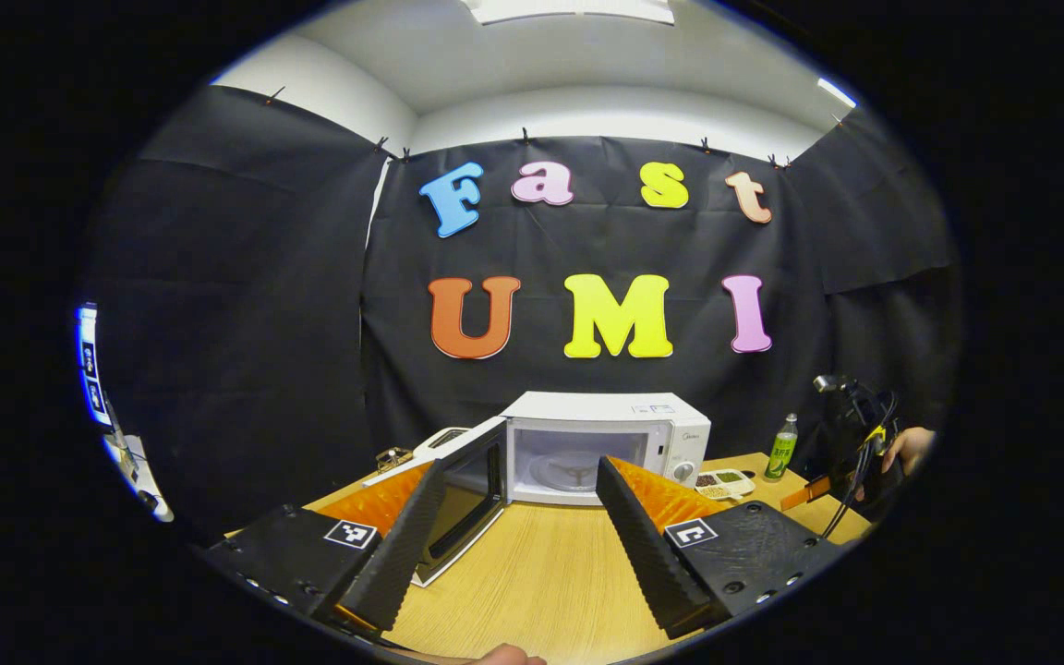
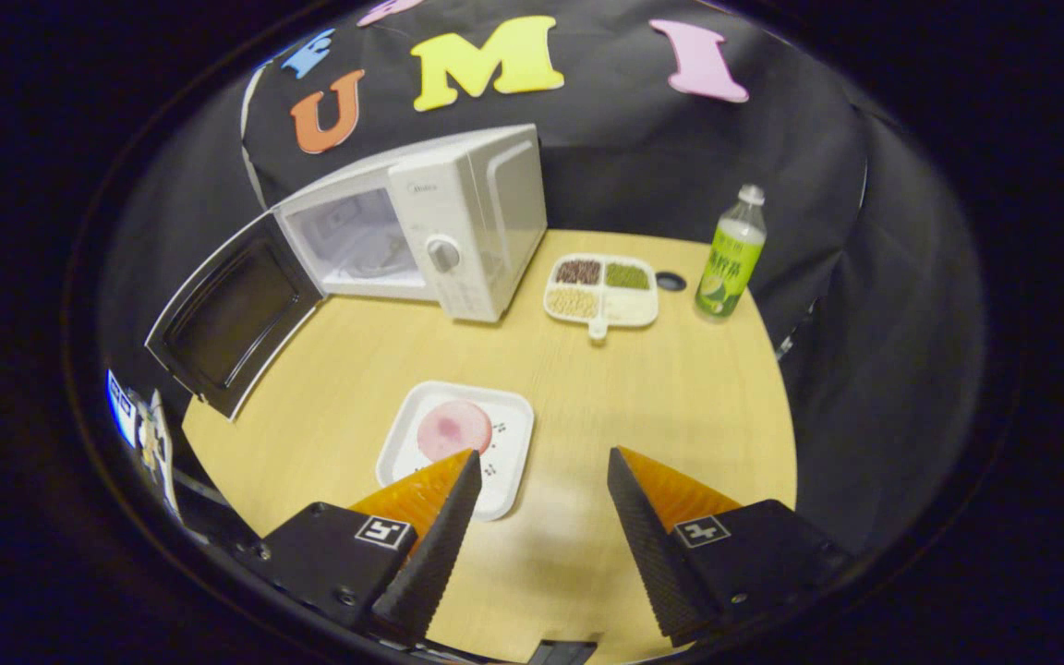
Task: Open the microwave oven with the left hand, put the food in, and close the microwave oven.
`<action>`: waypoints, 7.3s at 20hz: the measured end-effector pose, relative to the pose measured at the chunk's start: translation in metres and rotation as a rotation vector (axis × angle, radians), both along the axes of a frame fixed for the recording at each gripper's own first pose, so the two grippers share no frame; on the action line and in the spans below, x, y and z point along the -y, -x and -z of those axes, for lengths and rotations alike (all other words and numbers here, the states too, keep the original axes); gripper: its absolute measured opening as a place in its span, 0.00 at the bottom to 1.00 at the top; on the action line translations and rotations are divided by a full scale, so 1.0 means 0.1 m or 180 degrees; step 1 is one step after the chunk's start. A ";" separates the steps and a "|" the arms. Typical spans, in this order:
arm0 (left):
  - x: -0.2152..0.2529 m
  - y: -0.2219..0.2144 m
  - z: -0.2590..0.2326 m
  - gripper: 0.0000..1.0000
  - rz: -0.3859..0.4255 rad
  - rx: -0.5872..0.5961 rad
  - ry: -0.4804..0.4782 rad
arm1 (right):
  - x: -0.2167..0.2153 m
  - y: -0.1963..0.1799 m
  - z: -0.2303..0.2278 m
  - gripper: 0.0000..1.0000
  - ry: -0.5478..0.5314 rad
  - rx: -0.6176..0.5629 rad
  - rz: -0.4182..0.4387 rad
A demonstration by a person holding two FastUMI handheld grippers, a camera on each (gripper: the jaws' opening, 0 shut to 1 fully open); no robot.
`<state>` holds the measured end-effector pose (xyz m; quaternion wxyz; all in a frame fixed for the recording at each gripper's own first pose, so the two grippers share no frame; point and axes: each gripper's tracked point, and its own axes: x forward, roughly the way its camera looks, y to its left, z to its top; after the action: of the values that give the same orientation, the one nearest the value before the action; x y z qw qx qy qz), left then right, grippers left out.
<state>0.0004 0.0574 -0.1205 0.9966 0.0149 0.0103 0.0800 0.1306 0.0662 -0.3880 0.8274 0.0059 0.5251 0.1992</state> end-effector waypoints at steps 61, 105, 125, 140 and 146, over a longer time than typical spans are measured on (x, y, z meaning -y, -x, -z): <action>-1.35 0.36 0.71 0.95 -0.0218 -0.0201 0.0279 | -3.55 -1.52 0.30 0.04 -0.3216 0.0139 0.2794; -2.65 -0.39 1.42 0.82 -0.0355 -0.0303 0.0114 | -2.95 -0.47 -0.98 1.00 -0.1178 0.2908 0.0180; -1.79 -0.75 1.56 0.00 0.0460 -0.0320 0.0076 | -0.71 1.14 -2.18 0.92 -0.0857 0.3227 0.0549; -0.07 -1.30 1.68 0.00 0.1265 -0.0414 -0.0086 | 0.23 1.40 -2.20 1.00 -0.0770 0.3266 0.0764; 0.48 -1.75 1.75 0.00 0.1426 -0.0445 -0.0128 | 0.45 1.20 -2.10 1.00 -0.0747 0.3241 0.0841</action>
<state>0.1754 0.0095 -0.2950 0.9859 0.0421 0.0742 -0.1442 0.0102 0.0211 -0.1783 0.9891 0.0670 0.0265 0.1284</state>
